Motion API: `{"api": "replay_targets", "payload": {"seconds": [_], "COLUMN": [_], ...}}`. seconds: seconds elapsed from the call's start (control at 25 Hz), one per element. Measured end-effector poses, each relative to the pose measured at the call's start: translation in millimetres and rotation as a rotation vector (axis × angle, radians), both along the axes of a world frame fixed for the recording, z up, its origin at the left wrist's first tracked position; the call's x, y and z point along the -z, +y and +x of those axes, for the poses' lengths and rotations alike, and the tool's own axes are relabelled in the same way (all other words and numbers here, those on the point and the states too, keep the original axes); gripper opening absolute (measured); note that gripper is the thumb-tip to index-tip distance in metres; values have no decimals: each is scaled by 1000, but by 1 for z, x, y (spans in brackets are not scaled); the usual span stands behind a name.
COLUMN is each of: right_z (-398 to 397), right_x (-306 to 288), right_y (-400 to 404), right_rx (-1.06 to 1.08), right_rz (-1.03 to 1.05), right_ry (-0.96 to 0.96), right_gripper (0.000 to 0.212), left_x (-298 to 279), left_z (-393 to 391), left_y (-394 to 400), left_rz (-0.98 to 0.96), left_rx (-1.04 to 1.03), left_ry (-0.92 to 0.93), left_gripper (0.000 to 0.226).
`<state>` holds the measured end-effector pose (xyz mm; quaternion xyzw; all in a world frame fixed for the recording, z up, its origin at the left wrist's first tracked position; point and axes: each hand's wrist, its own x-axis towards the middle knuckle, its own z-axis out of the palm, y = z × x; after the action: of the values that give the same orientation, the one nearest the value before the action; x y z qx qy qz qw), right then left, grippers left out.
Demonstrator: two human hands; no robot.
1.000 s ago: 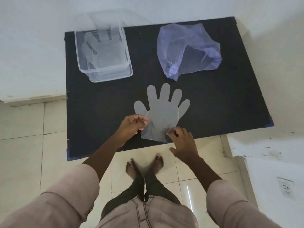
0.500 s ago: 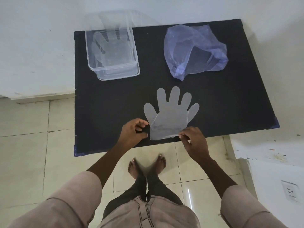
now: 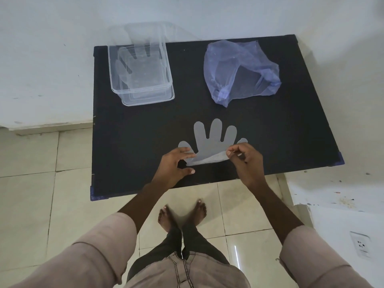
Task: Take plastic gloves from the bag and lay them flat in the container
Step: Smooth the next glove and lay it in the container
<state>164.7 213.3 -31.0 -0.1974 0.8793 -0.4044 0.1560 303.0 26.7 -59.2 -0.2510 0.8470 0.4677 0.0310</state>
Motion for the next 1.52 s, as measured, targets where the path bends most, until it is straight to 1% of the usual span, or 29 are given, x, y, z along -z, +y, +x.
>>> {"api": "replay_targets", "payload": {"seconds": [0.04, 0.12, 0.2, 0.28, 0.36, 0.44, 0.56, 0.64, 0.68, 0.8, 0.96, 1.12, 1.24, 1.36, 1.52], "right_z": [-1, -4, -10, -22, -36, -48, -57, -60, -62, -68, -76, -86, -94, -104, -121], "right_x": [-2, -7, -16, -28, -42, -59, -80, -91, -95, -106, -110, -114, -113, -119, -130], "right_y": [0, -1, -1, -2, -7, -15, -30, -37, -40, -44, -51, -73, -103, -151, -230], "right_rx": [-1, -12, -16, -30, -55, -70, -78, -77, -79, -110, -142, -131, -149, -166, -176], "right_rz": [-2, -7, -17, -48, -81, -101, -160, -218, -247, -323, -358, -371, -342, -355, -333], "right_ry": [-1, 10, 36, 34, -55, -205, -359, -440, -483, -565, -504, -490, -508, -548, -536], "right_gripper": [13, 12, 11, 11, 9, 6, 16, 20, 18, 7, 13, 21, 26, 29, 32], "left_x": [0, -8, -19, -32, -47, -60, -78, -92, -99, -116, -130, -137, -137, -137, -141], "left_z": [-3, -10, -19, -30, -41, -50, -61, -69, -73, -80, -85, -89, -94, -101, -116], "left_y": [0, -1, -3, -8, -15, -23, -33, -37, -39, -43, -53, -71, -96, -136, -208], "left_rz": [11, 104, 188, 251, 341, 438, 524, 546, 563, 574, 532, 520, 559, 616, 631], "left_rx": [-2, -55, -108, -116, -127, -150, -159, -153, -154, -156, -169, -242, -266, -298, -382], "left_ry": [26, 61, 60, 63, 72, 93, 133, 157, 165, 185, 203, 224, 206, 197, 244], "left_gripper": [38, 27, 26, 25, 21, 18, 17, 17, 17, 21, 24, 33, 33, 34, 22]}}
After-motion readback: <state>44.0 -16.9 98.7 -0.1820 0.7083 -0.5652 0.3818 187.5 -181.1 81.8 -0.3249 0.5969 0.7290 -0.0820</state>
